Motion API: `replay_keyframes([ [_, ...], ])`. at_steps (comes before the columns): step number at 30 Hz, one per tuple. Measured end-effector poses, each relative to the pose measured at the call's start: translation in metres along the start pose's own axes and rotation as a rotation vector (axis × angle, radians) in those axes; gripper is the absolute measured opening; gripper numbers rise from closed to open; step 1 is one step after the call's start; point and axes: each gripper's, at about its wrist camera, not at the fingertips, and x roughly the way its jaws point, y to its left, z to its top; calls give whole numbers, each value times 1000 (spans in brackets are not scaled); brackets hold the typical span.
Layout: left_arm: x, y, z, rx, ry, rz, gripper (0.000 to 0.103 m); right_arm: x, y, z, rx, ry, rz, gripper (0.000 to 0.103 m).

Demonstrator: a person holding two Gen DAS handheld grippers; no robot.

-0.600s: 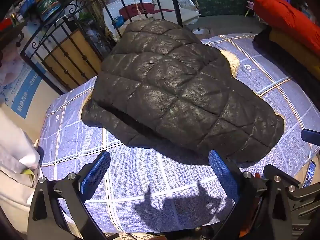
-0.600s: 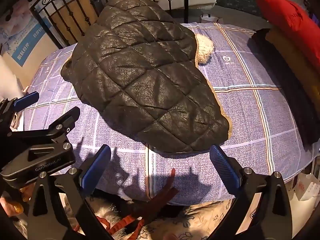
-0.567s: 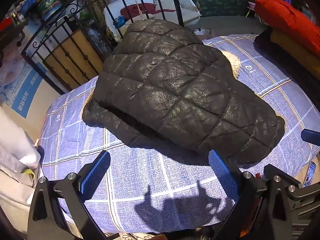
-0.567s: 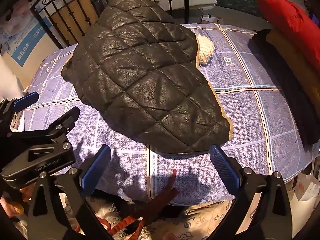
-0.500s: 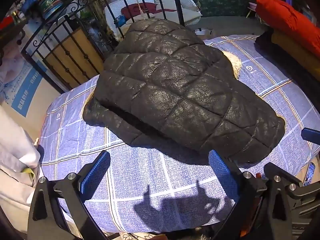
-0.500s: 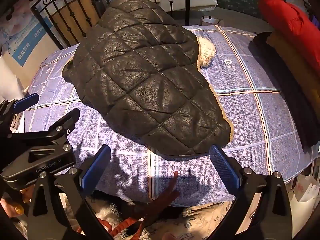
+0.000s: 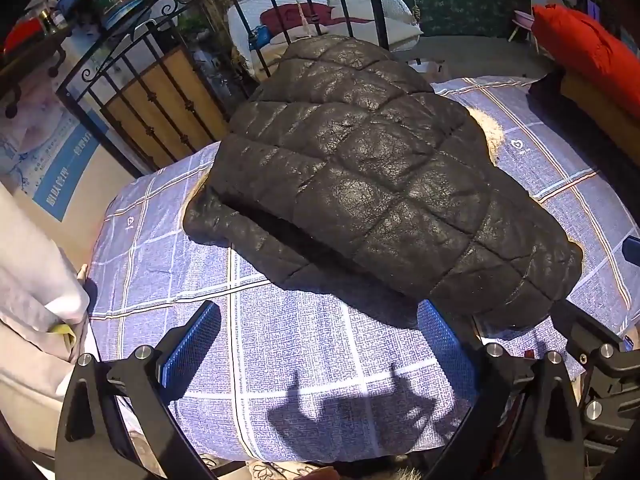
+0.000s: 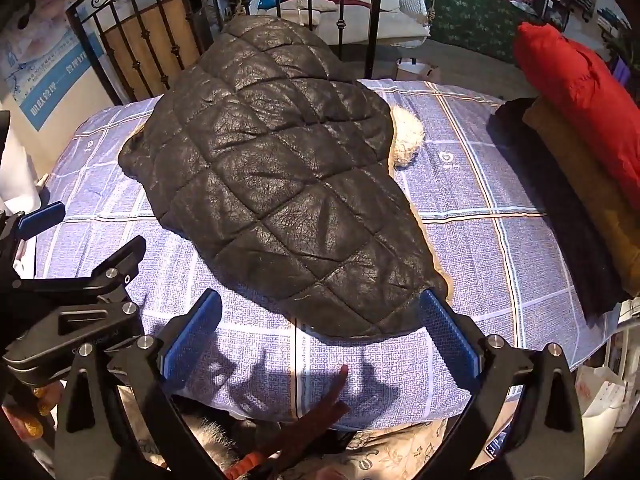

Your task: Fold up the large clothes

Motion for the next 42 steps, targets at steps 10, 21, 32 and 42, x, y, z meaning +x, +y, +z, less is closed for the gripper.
replay_keyframes([
  [10, -4, 14, -1, -19, -15, 43, 97, -8, -2, 4, 7, -38, -30, 98],
  [21, -3, 28, -4, -39, -6, 55, 97, -12, 3, 8, 4, -57, -27, 98],
  [32, -1, 35, -6, -51, -2, 53, 97, -11, 7, 7, -2, -53, -26, 98],
  [42, 0, 35, -8, -56, 1, 45, 97, -8, 7, 5, 3, -44, -24, 98],
])
